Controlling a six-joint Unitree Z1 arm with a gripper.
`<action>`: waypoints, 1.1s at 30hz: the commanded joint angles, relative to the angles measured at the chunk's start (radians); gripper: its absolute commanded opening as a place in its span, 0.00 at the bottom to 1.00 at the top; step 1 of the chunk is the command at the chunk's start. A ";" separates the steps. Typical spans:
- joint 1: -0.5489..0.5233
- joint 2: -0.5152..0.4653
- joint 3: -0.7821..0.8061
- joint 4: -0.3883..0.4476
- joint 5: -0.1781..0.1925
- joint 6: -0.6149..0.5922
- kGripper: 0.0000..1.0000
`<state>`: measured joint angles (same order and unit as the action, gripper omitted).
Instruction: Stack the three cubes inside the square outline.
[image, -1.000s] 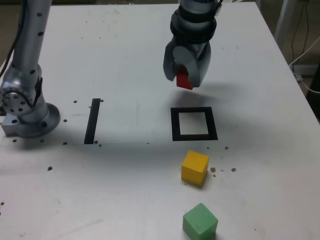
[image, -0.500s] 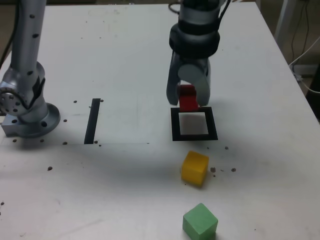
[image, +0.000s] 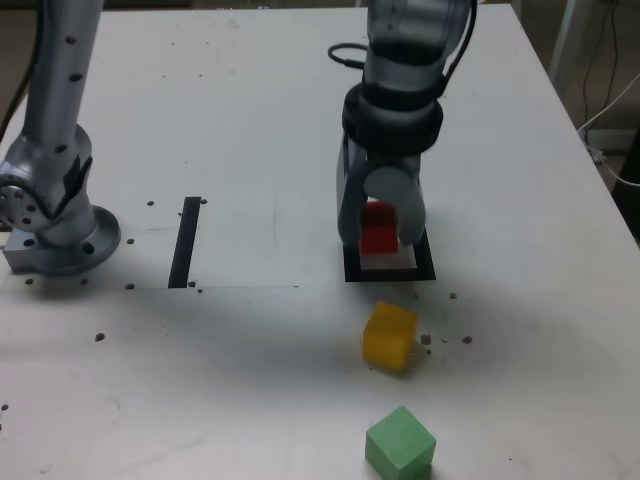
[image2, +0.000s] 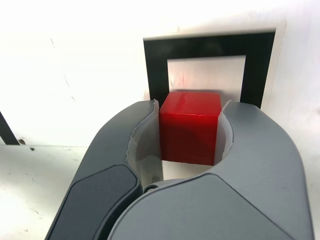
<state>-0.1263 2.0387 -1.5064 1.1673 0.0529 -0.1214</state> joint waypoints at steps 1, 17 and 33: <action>-0.013 0.015 -0.002 -0.005 0.001 -0.010 0.24; -0.028 0.041 -0.021 -0.034 0.061 -0.014 0.69; -0.056 -0.021 -0.014 0.002 0.103 -0.017 0.99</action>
<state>-0.1686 2.0484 -1.5194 1.1628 0.1530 -0.1363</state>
